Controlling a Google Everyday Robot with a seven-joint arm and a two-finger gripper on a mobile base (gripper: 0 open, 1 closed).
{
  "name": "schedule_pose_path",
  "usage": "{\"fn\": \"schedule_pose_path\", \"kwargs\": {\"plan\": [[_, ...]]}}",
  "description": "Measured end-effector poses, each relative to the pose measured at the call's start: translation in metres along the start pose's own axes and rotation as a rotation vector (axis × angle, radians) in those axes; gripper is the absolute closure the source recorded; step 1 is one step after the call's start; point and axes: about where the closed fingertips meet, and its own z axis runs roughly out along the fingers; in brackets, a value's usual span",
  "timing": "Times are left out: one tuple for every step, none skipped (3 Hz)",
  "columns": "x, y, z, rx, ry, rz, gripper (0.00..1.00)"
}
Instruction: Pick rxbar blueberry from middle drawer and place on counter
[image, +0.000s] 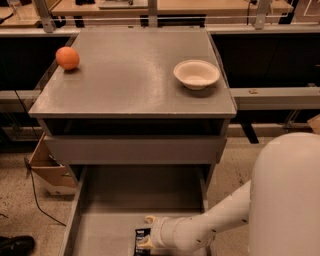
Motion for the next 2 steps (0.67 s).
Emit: {"fn": "schedule_pose_path", "kwargs": {"plan": [[0.008,0.005,0.005,-0.005,0.009,0.003,0.00],[0.018,0.009,0.017,-0.009,0.013,-0.001,0.00]]}}
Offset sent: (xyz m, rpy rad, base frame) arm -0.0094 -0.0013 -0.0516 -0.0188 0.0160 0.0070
